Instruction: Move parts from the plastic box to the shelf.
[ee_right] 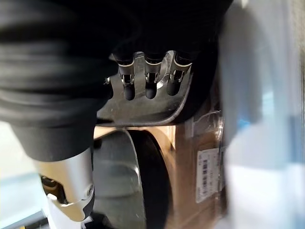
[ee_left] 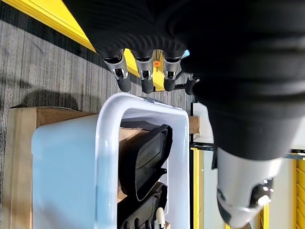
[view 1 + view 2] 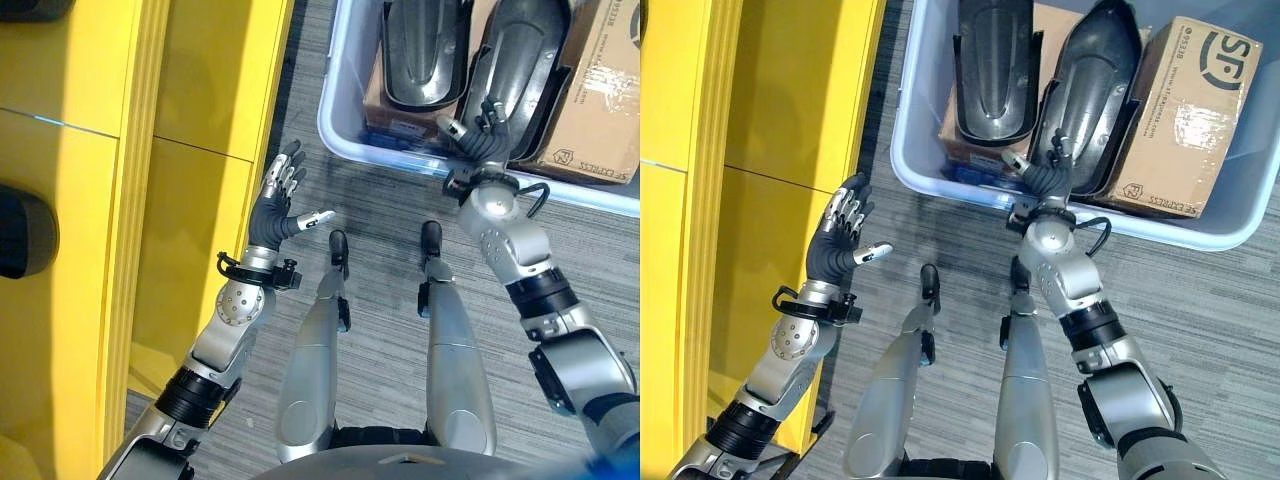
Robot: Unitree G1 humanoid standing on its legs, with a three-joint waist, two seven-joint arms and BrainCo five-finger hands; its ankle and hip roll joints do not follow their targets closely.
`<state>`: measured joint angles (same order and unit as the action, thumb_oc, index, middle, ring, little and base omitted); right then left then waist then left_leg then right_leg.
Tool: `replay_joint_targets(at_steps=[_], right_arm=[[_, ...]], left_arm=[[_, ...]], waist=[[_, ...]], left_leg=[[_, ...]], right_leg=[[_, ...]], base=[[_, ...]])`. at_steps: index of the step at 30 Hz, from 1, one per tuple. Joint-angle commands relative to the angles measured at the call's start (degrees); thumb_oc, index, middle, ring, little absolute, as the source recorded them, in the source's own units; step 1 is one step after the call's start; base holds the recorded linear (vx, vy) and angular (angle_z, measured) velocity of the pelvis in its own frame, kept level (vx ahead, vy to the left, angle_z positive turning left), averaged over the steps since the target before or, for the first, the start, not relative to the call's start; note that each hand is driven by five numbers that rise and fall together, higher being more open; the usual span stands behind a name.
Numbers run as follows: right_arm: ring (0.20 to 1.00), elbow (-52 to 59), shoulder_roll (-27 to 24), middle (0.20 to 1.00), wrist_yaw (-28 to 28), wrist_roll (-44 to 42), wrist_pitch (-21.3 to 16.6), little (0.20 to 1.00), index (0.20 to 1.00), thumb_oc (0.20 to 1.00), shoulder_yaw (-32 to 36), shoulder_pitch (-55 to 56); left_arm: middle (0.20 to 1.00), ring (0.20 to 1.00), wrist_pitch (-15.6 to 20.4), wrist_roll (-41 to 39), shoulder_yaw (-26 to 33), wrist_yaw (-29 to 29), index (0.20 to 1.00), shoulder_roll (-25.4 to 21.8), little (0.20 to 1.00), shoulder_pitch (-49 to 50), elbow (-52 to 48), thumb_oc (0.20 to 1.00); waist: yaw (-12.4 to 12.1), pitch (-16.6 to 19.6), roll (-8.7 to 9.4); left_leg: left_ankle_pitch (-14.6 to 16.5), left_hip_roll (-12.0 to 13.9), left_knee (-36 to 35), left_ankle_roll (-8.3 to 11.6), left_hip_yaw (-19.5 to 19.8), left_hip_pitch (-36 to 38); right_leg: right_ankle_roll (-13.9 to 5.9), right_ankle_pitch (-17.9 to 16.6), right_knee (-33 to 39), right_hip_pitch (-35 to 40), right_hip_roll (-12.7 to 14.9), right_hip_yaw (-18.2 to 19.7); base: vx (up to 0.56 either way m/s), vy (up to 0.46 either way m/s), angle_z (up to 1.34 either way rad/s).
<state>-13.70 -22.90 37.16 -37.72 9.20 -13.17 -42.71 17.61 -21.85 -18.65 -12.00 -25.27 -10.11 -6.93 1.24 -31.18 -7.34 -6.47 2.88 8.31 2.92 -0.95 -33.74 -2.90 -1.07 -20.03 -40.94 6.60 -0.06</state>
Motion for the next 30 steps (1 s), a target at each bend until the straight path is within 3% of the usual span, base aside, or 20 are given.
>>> replay_joint_targets(at_steps=[1,6,17,30], right_arm=[[1.000,3.46,0.75,1.000,-4.23,-5.35,-1.60,1.000,1.000,1.000,0.28,0.96],[1.000,0.29,1.59,1.000,-3.63,-6.72,-3.21,1.000,1.000,1.000,1.21,-1.39],[1.000,-3.50,-1.84,1.000,-9.55,-4.44,-2.78,1.000,1.000,1.000,1.96,-9.93],[1.000,-0.76,-5.08,1.000,-8.67,5.93,-3.81,1.000,1.000,1.000,0.30,-14.26]], left_arm=[[1.000,1.000,2.96,0.19,1.33,-0.44,1.000,-1.37,1.000,0.86,-3.35,1.000],[1.000,1.000,4.67,1.21,2.87,-2.91,1.000,-1.13,1.000,-0.16,-3.17,1.000],[1.000,1.000,2.78,-0.14,3.51,-0.17,1.000,-2.01,1.000,-0.46,-3.10,1.000],[1.000,1.000,3.33,-2.40,2.96,2.65,1.000,-4.32,1.000,1.50,-3.29,1.000]], waist=[[-0.32,1.39,-0.51],[-1.40,1.39,-0.39],[-3.61,1.39,-0.47],[-4.68,1.39,-0.46]], left_leg=[[6.48,-0.34,3.95,-1.56,0.14,-3.36],[6.55,-0.83,4.54,-1.78,0.81,-4.23],[6.83,-2.24,6.36,-2.06,2.28,-5.87],[7.04,-2.58,6.88,-2.09,2.61,-4.77]], right_leg=[[0.27,6.68,-0.69,2.72,0.03,3.96],[0.39,7.01,-1.11,2.63,0.00,3.49],[0.51,7.67,-1.71,2.90,-0.34,2.81],[0.36,7.93,-0.98,5.10,-0.17,2.36]], base=[[0.02,-0.024,0.05],[0.02,-0.045,0.03],[0.02,-0.036,0.08],[0.00,0.000,0.00]])
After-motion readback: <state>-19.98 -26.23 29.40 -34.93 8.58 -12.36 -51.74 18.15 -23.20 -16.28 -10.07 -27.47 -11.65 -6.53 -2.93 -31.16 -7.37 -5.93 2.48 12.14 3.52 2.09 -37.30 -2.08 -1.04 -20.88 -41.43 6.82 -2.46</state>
